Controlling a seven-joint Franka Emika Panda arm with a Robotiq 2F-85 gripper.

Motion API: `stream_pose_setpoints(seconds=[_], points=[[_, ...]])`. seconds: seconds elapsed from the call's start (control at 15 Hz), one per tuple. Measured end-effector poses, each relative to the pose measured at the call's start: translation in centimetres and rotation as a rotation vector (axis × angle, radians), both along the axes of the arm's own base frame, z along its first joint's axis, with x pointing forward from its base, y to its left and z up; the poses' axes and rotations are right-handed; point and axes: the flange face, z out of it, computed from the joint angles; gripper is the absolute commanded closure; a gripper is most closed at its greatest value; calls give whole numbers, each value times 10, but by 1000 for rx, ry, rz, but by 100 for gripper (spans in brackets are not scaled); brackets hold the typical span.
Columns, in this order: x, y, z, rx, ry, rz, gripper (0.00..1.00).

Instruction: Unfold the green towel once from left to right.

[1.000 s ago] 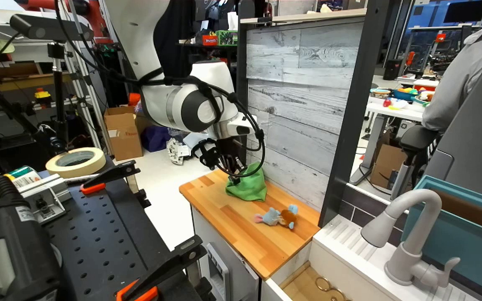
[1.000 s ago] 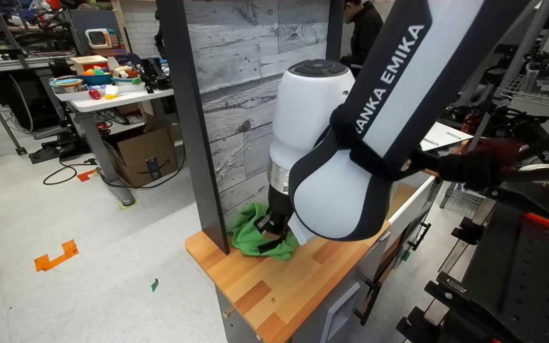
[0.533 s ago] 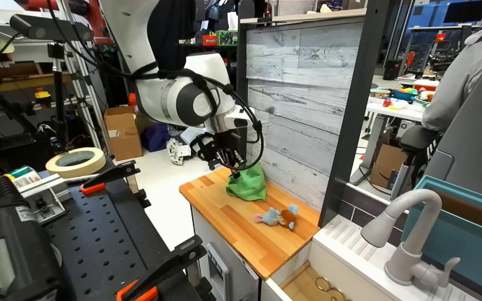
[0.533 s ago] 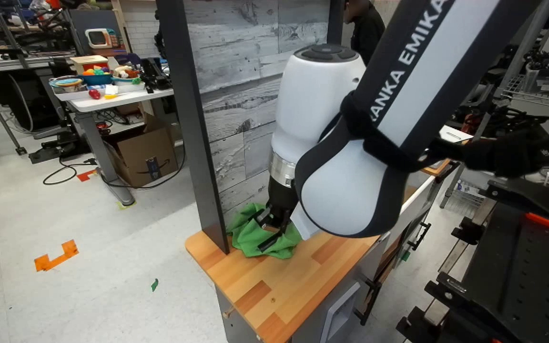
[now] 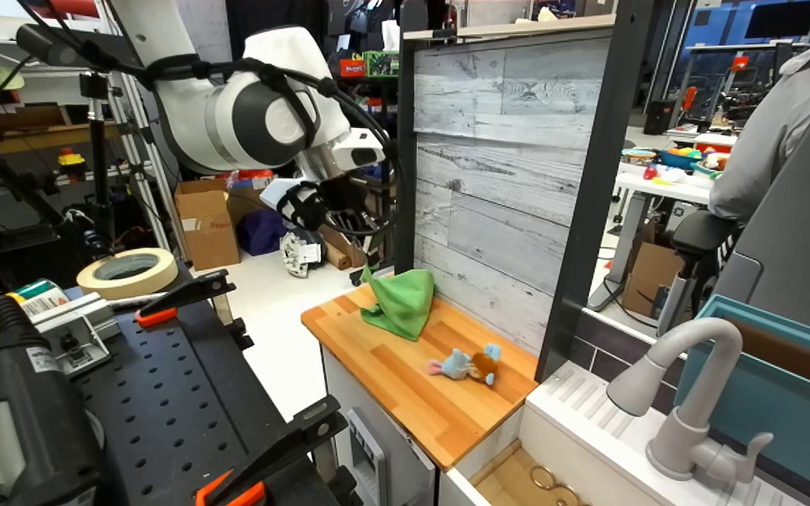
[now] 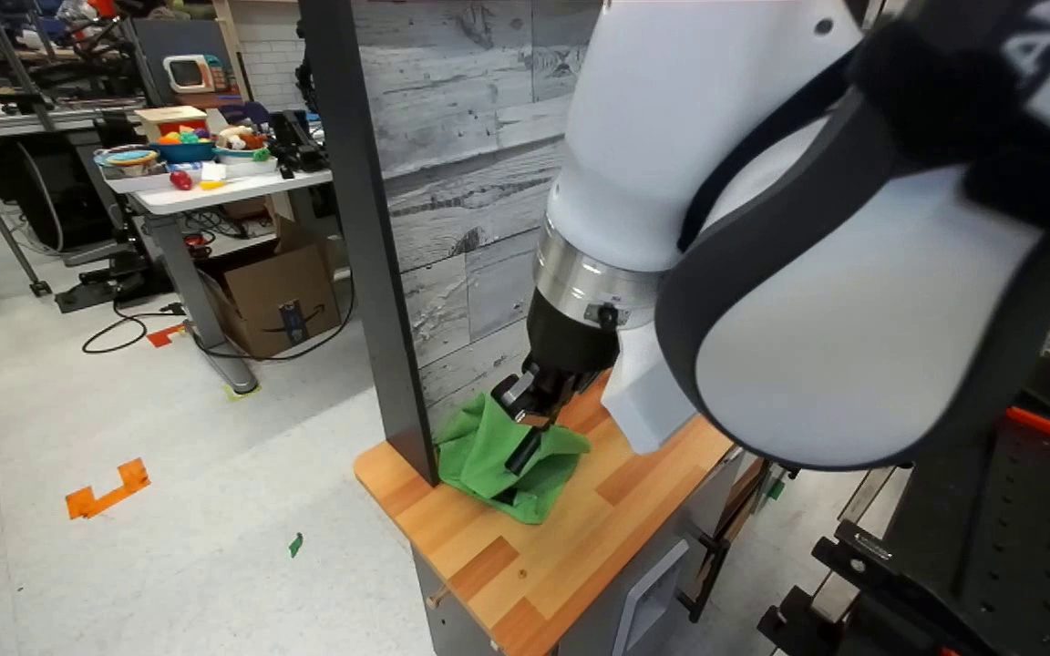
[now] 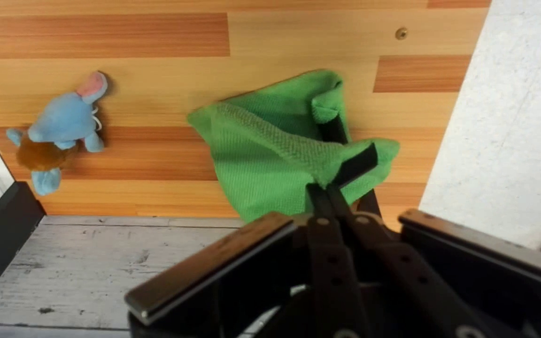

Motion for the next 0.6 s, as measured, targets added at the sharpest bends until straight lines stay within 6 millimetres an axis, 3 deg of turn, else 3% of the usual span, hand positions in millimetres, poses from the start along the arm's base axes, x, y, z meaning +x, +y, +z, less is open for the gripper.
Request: stream_pose_setpoints(seconds=[0.4,0.6], points=[[-33,33,54,-17,-48,74,100],[-38,33,70,4,-67,40,100]])
